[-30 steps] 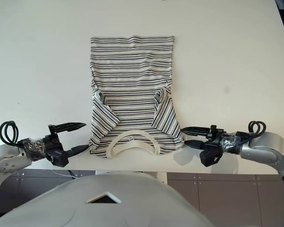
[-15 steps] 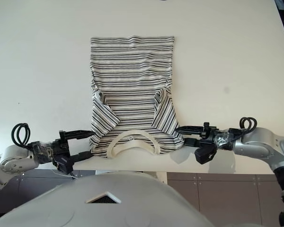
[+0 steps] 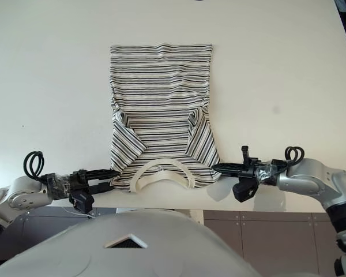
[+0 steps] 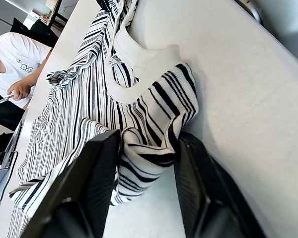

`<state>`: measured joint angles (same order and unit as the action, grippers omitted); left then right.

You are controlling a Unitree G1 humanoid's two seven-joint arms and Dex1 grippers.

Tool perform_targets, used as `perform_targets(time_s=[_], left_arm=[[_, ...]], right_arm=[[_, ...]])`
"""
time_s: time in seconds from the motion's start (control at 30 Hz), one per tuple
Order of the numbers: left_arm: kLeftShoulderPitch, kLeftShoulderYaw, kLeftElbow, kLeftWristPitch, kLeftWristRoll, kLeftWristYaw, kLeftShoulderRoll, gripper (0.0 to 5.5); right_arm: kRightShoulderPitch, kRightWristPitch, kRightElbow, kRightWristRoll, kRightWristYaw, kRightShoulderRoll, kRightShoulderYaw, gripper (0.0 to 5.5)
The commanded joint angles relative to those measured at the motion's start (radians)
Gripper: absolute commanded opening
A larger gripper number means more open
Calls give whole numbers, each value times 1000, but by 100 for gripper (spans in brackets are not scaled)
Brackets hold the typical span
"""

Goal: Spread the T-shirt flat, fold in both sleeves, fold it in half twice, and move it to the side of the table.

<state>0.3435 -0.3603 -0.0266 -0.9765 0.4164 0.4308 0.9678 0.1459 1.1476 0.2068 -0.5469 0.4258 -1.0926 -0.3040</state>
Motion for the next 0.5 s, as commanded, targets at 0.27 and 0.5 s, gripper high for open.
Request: perform_targets(time_s=[0.27, 0.5], left_arm=[[33, -11, -73, 125, 40, 62, 5, 56], [225, 27, 248, 375, -317, 206, 136, 12]], right_arm=[[1, -57, -2, -22, 27, 34, -18, 10], [205, -372, -285, 505, 282, -136, -90, 10]])
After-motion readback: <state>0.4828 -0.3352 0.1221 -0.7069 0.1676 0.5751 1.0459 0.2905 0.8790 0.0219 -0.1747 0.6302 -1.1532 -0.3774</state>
